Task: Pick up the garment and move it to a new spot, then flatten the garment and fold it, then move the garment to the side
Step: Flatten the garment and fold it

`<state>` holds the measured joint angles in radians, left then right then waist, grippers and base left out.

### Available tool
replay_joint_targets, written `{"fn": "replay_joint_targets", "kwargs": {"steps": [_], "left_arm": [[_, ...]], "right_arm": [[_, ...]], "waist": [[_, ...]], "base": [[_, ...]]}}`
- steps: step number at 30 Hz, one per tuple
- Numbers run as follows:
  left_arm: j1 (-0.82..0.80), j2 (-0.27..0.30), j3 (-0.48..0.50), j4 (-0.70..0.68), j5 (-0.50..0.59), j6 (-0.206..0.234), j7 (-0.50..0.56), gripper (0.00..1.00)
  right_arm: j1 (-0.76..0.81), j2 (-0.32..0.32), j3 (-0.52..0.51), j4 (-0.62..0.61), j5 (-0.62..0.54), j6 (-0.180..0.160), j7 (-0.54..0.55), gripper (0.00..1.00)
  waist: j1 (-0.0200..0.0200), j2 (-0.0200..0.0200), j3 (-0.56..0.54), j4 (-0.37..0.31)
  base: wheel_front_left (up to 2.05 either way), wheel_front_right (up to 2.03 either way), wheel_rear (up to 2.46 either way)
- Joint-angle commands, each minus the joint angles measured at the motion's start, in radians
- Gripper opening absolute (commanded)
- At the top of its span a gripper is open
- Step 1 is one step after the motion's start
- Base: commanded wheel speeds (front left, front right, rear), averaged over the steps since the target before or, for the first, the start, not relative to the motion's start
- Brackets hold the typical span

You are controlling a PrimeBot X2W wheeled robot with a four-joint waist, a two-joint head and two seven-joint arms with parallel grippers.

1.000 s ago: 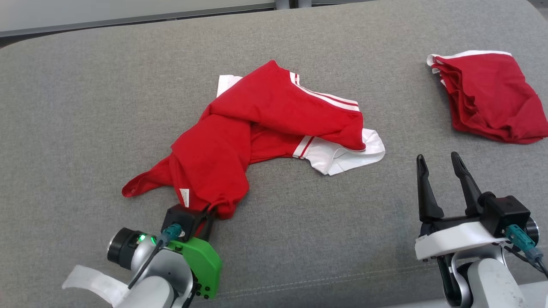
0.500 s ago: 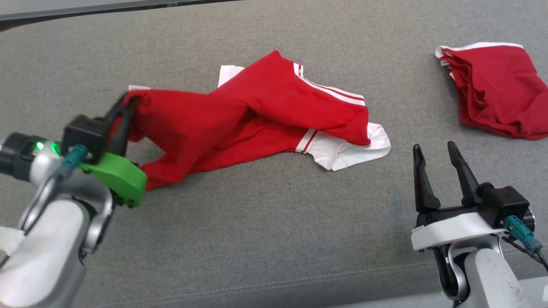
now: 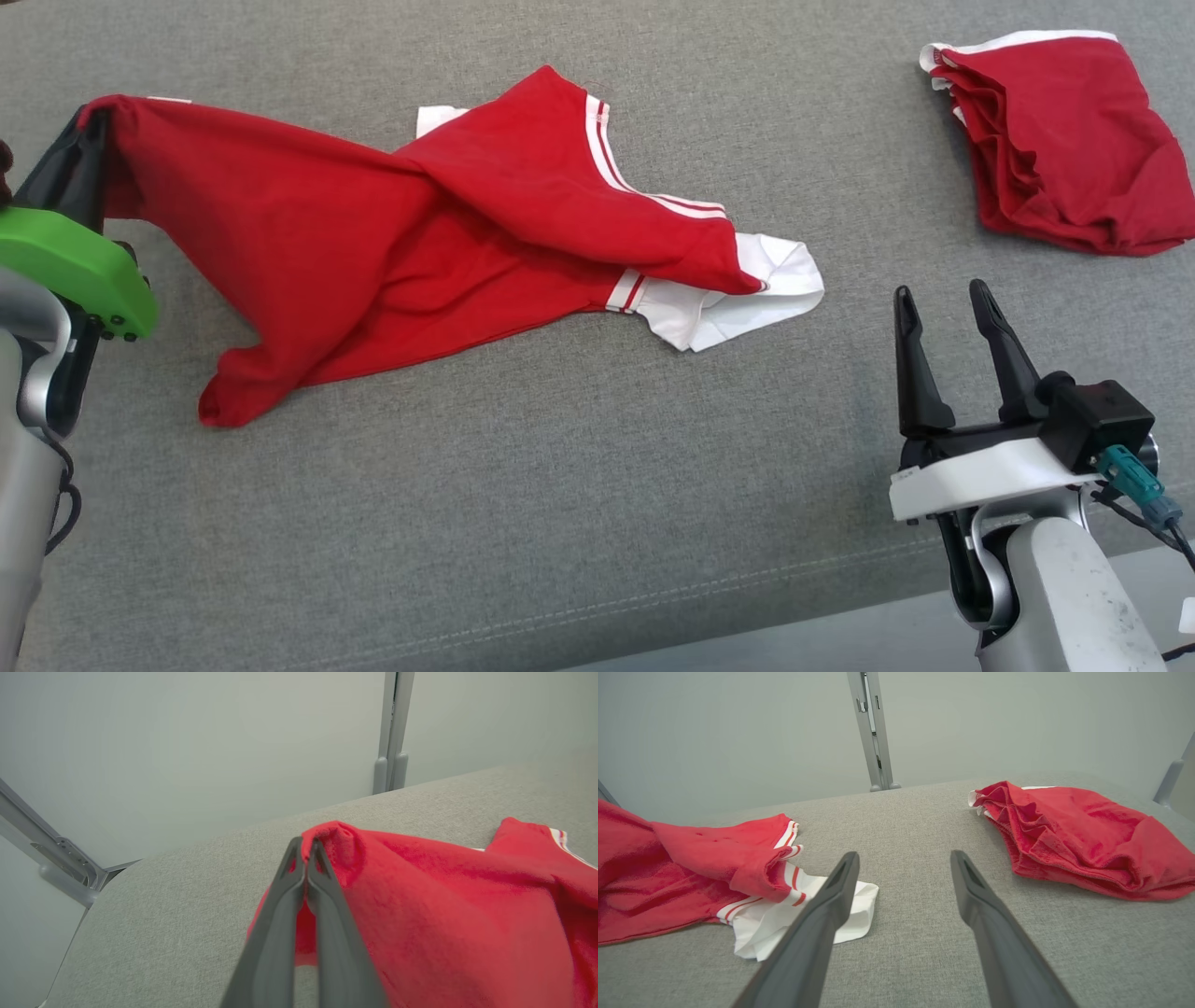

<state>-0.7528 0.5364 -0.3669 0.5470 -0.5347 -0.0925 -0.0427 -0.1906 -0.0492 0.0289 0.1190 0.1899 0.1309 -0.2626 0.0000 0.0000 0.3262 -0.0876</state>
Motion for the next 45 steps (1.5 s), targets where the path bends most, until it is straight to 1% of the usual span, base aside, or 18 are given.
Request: {"fn": "replay_joint_targets", "kwargs": {"steps": [1, 2, 6, 8, 10, 14, 17, 20, 22, 24, 25, 30, 33, 39, 45], "left_arm": [[-0.032, -0.008, 0.006, 0.036, -0.007, -0.005, -0.021, 0.48], [-0.043, -0.007, 0.004, 0.066, 0.002, -0.007, -0.038, 1.00], [-0.075, -0.012, 0.009, 0.169, 0.027, 0.022, -0.133, 1.00], [-0.082, -0.012, 0.005, 0.208, 0.042, 0.033, -0.154, 1.00], [-0.082, -0.016, 0.011, 0.228, 0.035, 0.035, -0.163, 1.00], [-0.053, -0.013, 0.032, 0.258, 0.028, 0.068, -0.192, 1.00], [-0.015, -0.016, 0.055, 0.238, 0.029, 0.111, -0.209, 1.00], [0.045, -0.031, 0.083, 0.173, 0.023, 0.157, -0.219, 1.00], [0.100, -0.043, 0.105, 0.100, 0.018, 0.185, -0.222, 1.00], [0.164, -0.049, 0.130, -0.001, 0.035, 0.212, -0.222, 1.00], [0.243, -0.070, 0.147, -0.108, 0.050, 0.239, -0.222, 1.00], [0.425, -0.109, 0.174, -0.329, 0.078, 0.294, -0.222, 1.00], [0.519, -0.131, 0.177, -0.420, 0.082, 0.320, -0.222, 1.00], [0.656, -0.166, 0.142, -0.527, 0.086, 0.354, -0.215, 1.00], [0.740, -0.189, 0.104, -0.555, 0.081, 0.371, -0.194, 1.00]], "right_arm": [[-0.013, -0.003, -0.001, 0.000, 0.006, 0.000, -0.004, 1.00], [-0.014, -0.003, -0.001, 0.001, 0.007, 0.000, -0.004, 1.00], [-0.016, -0.003, -0.005, 0.000, 0.008, 0.000, -0.004, 1.00], [-0.015, -0.003, -0.009, -0.001, 0.007, 0.000, -0.004, 1.00], [-0.015, -0.003, -0.010, -0.002, 0.006, 0.000, -0.004, 1.00], [-0.008, -0.003, -0.015, -0.005, 0.006, 0.000, -0.004, 1.00], [0.001, -0.003, -0.022, -0.009, 0.006, 0.000, -0.004, 1.00], [0.008, -0.003, -0.031, -0.014, 0.007, 0.000, -0.004, 1.00], [0.013, -0.003, -0.029, -0.015, 0.006, 0.000, -0.004, 1.00], [0.017, -0.003, -0.031, -0.019, 0.001, 0.000, -0.004, 1.00], [0.022, -0.003, -0.030, -0.020, -0.005, 0.000, -0.004, 1.00], [0.024, -0.003, -0.024, -0.012, -0.018, 0.000, -0.004, 1.00], [0.029, -0.003, -0.018, -0.005, -0.025, 0.000, -0.004, 1.00], [0.046, -0.003, -0.005, 0.008, -0.037, 0.000, -0.004, 1.00], [0.077, -0.003, 0.003, 0.027, -0.042, 0.000, -0.004, 1.00]], "waist": [[0.0000, 0.0000, 0.007, -0.006], [0.0000, 0.0000, 0.007, -0.007], [0.0000, 0.0000, 0.006, -0.005], [0.0000, 0.0000, 0.005, -0.002], [0.0000, 0.0000, 0.004, -0.001], [0.0000, 0.0000, -0.003, 0.007], [0.0000, 0.0000, -0.008, 0.018], [0.0000, 0.0000, -0.016, 0.031], [0.0000, 0.0000, -0.024, 0.039], [0.0000, 0.0000, -0.032, 0.049], [0.0000, 0.0000, -0.042, 0.057], [0.0000, 0.0000, -0.069, 0.069], [0.0000, 0.0000, -0.087, 0.073], [0.0000, 0.0000, -0.127, 0.078], [0.0000, 0.0000, -0.175, 0.085]], "base": [[0.00, 0.00, 0.00], [0.00, 0.00, 0.00], [0.00, 0.00, 0.00], [0.00, 0.00, 0.00], [0.00, 0.00, 0.00], [0.00, 0.00, 0.00], [0.00, 0.00, 0.00], [0.00, 0.00, 0.00], [0.00, 0.00, 0.00], [0.00, 0.00, 0.00], [0.00, 0.00, 0.00], [0.00, 0.00, 0.00], [0.00, 0.00, 0.00], [0.00, 0.00, 0.00], [0.00, 0.00, 0.00]]}}
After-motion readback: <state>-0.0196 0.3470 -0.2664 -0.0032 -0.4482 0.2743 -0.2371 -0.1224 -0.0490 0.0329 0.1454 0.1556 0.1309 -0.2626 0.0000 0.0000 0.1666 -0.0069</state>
